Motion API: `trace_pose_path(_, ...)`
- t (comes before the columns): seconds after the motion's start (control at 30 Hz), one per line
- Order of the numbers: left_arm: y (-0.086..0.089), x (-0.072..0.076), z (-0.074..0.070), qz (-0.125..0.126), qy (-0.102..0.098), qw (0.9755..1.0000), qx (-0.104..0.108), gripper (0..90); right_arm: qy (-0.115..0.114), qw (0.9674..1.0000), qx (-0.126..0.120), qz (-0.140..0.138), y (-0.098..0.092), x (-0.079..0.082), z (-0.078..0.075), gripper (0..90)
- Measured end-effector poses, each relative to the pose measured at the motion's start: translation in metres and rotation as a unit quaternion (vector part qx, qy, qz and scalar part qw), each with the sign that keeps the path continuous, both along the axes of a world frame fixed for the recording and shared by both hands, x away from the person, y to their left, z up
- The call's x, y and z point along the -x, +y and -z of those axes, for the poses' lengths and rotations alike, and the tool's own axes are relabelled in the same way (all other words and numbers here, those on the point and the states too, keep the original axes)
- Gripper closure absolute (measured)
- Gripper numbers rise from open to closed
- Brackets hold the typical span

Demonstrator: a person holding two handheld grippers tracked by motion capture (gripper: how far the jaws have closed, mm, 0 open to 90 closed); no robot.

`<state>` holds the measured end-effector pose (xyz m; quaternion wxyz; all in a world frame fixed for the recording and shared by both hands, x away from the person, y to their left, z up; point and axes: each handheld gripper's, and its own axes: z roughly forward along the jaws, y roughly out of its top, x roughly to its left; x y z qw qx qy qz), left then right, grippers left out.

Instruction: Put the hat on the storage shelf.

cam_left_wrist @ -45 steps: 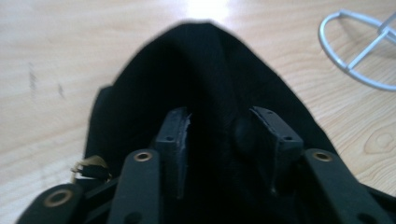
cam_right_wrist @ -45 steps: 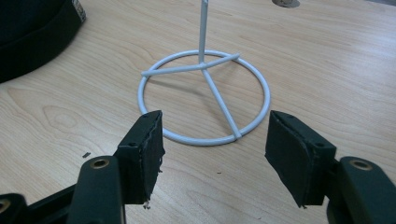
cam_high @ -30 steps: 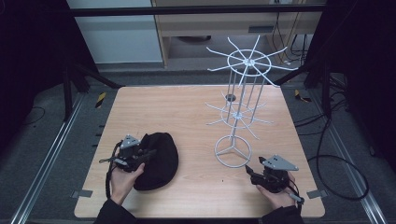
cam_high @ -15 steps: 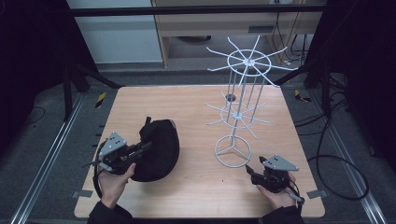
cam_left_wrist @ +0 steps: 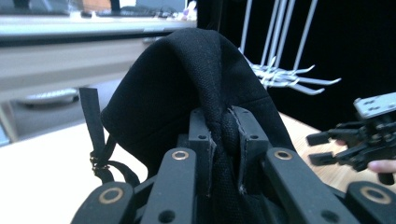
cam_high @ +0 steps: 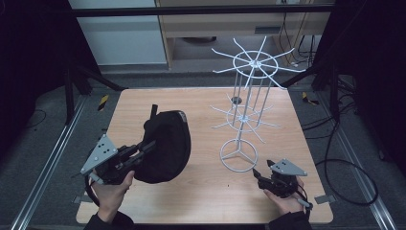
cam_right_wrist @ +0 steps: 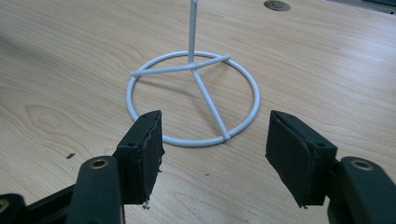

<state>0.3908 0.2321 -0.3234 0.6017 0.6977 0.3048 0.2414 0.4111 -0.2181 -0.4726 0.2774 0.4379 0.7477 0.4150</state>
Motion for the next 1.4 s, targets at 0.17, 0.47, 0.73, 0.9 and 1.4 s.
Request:
trace_pose_path(0.17,-0.001,0.004,-0.018,0.013,-0.031,0.9991,0.026,78.8,0.001,1.0,0.0,0.002,0.001,0.0,0.0,36.6)
trace_pose_path(0.47,-0.008,0.005,-0.05,0.029,-0.071,0.9956,0.053,78.8,-0.004,1.0,0.003,0.003,0.0,0.0,0.0,36.4)
trace_pose_path(0.73,-0.016,-0.001,-0.071,0.039,-0.101,0.9904,0.086,78.8,-0.004,1.0,0.004,0.002,0.0,0.0,0.0,36.1)
trace_pose_path(0.9,-0.018,-0.005,-0.083,0.041,-0.119,0.987,0.101,78.9,-0.005,1.0,0.005,0.003,0.0,0.0,0.0,35.9)
trace_pose_path(1.4,-0.04,-0.01,-0.113,0.06,-0.143,0.9808,0.118,78.9,-0.006,1.0,0.007,0.001,0.0,-0.001,0.001,35.4)
